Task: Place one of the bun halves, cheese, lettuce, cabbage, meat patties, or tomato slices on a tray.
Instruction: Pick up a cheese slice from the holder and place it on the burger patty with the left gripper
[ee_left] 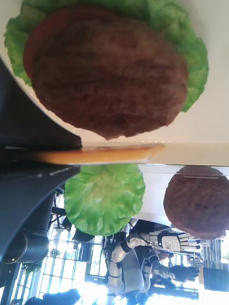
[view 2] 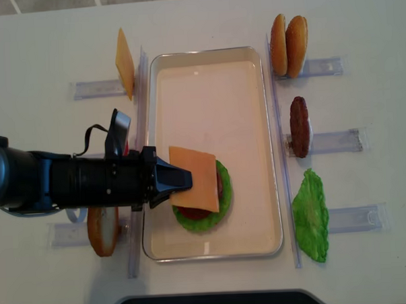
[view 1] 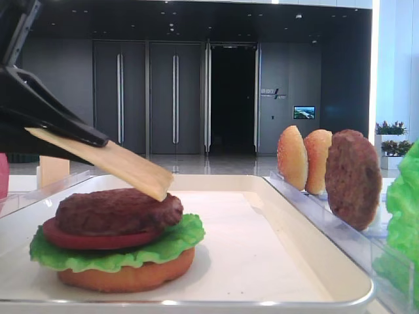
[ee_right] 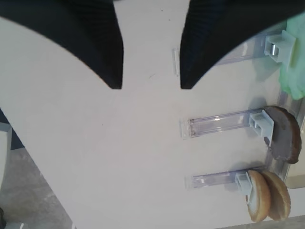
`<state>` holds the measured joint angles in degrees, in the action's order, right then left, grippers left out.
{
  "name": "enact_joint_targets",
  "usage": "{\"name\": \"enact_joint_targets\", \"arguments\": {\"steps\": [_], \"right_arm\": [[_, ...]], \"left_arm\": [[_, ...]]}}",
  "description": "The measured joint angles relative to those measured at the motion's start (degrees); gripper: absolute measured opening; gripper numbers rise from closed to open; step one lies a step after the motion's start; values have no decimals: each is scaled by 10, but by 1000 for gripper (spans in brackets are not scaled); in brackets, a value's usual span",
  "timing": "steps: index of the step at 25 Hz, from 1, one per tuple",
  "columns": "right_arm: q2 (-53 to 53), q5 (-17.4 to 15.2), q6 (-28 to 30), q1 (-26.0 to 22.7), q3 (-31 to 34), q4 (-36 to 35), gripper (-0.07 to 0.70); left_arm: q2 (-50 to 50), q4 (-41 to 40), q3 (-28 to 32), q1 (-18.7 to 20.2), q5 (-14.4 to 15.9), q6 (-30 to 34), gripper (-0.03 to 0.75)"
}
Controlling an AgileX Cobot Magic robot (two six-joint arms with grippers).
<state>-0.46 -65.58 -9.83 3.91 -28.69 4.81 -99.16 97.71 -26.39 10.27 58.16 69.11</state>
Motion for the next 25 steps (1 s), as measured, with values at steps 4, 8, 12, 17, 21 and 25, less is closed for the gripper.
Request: {"name": "enact_joint_targets", "arguments": {"steps": [4,8,12,17,21,25], "right_arm": [[0,0,0,0,0,0,303],[0,0,0,0,0,0,303],[0,0,0,0,0,0,303],[0,0,0,0,0,0,303],[0,0,0,0,0,0,303],[0,0,0,0,0,0,303]], "left_arm": [[0,0,0,0,2,0,31],[0,0,0,0,3,0,87],[0,1,0,0,5,0,261],[0,1,0,0,5,0,348],[0,1,-8,0,5,0,356],[0,1,-30,0,1,-22,358]]}}
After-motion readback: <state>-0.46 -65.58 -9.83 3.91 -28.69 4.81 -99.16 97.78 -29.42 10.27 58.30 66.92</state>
